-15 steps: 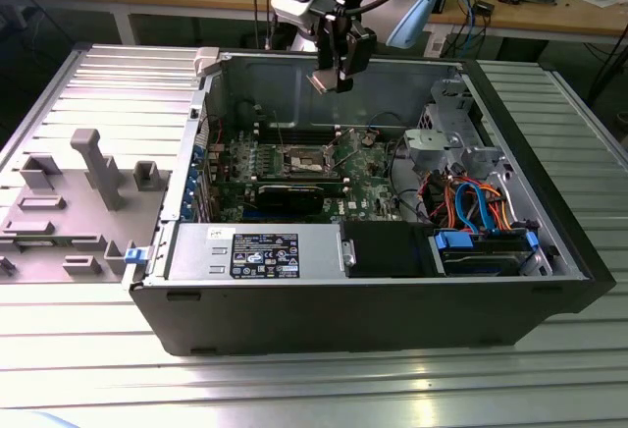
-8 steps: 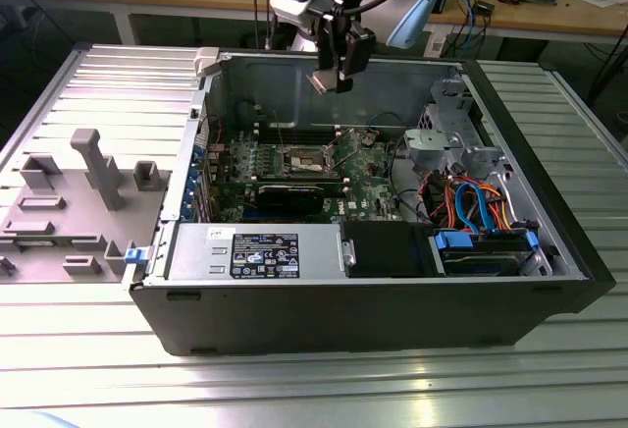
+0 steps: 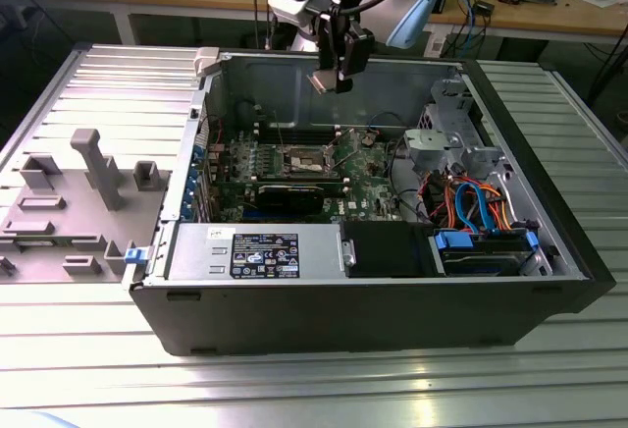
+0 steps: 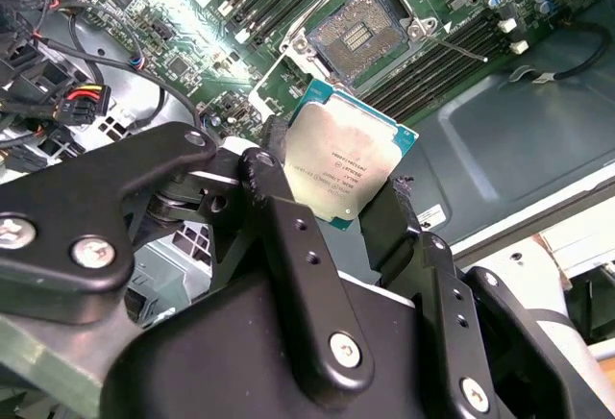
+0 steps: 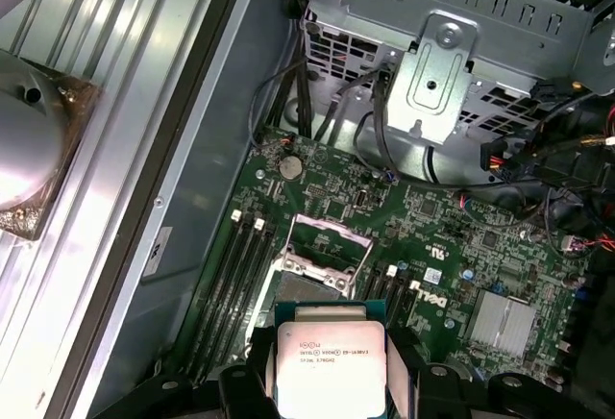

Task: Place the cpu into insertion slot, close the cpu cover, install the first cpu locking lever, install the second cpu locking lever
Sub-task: 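Place the cpu into insertion slot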

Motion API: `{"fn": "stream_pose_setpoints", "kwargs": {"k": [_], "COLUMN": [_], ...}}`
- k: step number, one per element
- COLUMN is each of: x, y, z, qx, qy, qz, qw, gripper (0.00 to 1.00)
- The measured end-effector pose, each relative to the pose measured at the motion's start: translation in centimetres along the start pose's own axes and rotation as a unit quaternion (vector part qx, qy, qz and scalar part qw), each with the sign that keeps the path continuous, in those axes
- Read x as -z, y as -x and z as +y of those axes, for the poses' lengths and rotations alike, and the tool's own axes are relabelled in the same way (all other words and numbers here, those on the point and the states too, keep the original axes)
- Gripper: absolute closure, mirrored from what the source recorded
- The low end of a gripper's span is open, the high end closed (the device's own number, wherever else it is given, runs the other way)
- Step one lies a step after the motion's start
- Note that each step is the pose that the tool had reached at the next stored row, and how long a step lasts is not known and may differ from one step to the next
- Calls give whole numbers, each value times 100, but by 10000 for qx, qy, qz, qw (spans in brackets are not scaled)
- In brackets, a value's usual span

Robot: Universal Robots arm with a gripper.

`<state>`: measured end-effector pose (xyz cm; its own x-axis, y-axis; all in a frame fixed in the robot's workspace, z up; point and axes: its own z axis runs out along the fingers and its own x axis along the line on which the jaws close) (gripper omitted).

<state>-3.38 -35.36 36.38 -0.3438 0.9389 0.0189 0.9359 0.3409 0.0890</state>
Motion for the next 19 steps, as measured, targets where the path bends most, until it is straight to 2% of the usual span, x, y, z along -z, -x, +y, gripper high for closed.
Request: {"fn": "stream_pose_setpoints", "kwargs": {"k": [13, 19], "x": [0, 0], "y": [0, 0], "z": [0, 0], "qx": [-14, -103], "qy": [0, 2], "qz": [-1, -9], "qw": [10000, 9999], "gripper": [45, 45]}}
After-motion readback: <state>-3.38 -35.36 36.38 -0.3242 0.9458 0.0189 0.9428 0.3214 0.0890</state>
